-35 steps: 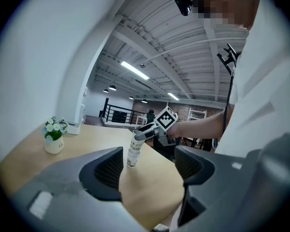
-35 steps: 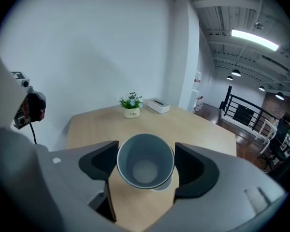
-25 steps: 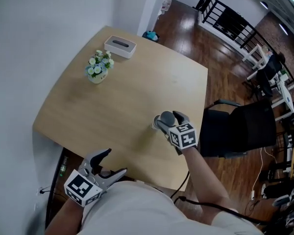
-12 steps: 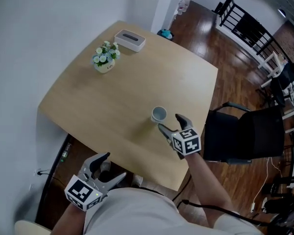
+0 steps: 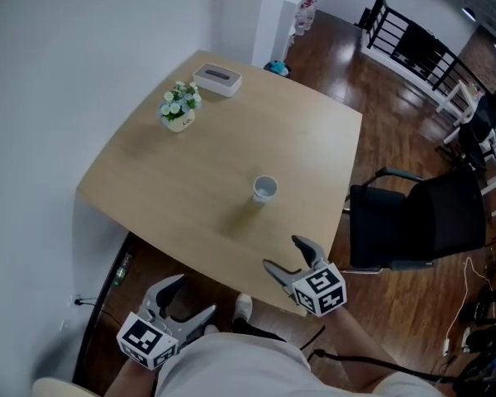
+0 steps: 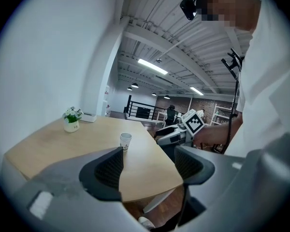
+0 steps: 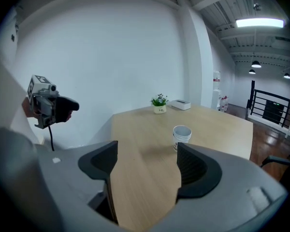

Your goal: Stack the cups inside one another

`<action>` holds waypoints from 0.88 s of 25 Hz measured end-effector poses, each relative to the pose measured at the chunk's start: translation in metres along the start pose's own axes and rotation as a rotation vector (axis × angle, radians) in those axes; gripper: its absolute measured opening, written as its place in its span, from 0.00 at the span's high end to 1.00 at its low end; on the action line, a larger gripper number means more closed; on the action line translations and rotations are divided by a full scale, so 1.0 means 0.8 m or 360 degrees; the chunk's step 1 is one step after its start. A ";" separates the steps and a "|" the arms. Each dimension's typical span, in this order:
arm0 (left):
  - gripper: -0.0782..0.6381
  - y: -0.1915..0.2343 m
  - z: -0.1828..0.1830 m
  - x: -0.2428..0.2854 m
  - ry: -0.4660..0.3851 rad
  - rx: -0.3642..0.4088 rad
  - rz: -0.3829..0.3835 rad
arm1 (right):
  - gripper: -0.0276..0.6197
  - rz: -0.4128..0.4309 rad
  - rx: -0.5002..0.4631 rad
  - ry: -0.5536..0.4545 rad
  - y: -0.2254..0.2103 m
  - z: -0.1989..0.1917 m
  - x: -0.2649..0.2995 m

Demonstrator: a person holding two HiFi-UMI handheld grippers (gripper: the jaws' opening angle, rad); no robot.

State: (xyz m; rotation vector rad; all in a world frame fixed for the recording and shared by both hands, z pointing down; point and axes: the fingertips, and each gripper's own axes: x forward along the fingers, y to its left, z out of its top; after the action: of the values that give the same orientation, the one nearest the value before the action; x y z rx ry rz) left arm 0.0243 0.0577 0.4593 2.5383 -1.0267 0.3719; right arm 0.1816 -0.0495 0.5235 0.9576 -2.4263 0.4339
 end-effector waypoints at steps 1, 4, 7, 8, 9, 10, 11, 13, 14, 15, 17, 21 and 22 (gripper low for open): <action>0.40 -0.004 0.002 -0.006 -0.0011 0.0017 -0.0010 | 0.37 -0.0007 -0.0005 -0.0008 0.013 -0.002 -0.014; 0.40 -0.019 0.011 -0.033 -0.0066 0.0074 -0.0041 | 0.37 -0.0044 -0.0021 -0.0041 0.056 -0.005 -0.060; 0.40 -0.028 0.001 -0.064 -0.0102 0.0077 -0.0059 | 0.36 -0.0059 -0.0054 -0.0052 0.100 -0.010 -0.092; 0.40 -0.030 -0.006 -0.074 -0.0103 0.0069 -0.0067 | 0.36 -0.0061 -0.0059 -0.0048 0.113 -0.013 -0.099; 0.40 -0.034 -0.015 -0.083 -0.0099 0.0062 -0.0073 | 0.36 -0.0064 -0.0061 -0.0042 0.126 -0.018 -0.106; 0.40 -0.037 -0.025 -0.092 -0.0095 0.0057 -0.0079 | 0.36 -0.0071 -0.0060 -0.0039 0.138 -0.023 -0.115; 0.40 -0.041 -0.034 -0.100 -0.0092 0.0054 -0.0087 | 0.36 -0.0081 -0.0059 -0.0039 0.150 -0.028 -0.124; 0.40 -0.046 -0.049 -0.111 -0.0096 0.0052 -0.0097 | 0.36 -0.0107 -0.0062 -0.0045 0.170 -0.038 -0.141; 0.40 -0.046 -0.055 -0.114 -0.0101 0.0050 -0.0102 | 0.36 -0.0119 -0.0064 -0.0044 0.177 -0.043 -0.147; 0.40 -0.047 -0.059 -0.115 -0.0107 0.0046 -0.0107 | 0.36 -0.0130 -0.0062 -0.0040 0.184 -0.049 -0.150; 0.40 -0.050 -0.065 -0.119 -0.0115 0.0037 -0.0123 | 0.36 -0.0147 -0.0047 -0.0022 0.197 -0.061 -0.156; 0.40 -0.065 -0.066 -0.128 -0.0131 0.0056 -0.0174 | 0.36 -0.0175 -0.0054 0.0002 0.216 -0.071 -0.168; 0.40 -0.068 -0.065 -0.129 -0.0137 0.0066 -0.0182 | 0.36 -0.0181 -0.0058 -0.0002 0.219 -0.070 -0.171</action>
State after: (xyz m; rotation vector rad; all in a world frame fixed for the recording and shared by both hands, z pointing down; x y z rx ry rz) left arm -0.0144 0.1792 0.4536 2.6562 -0.9073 0.2565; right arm 0.1630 0.1737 0.4755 1.0734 -2.3586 0.3474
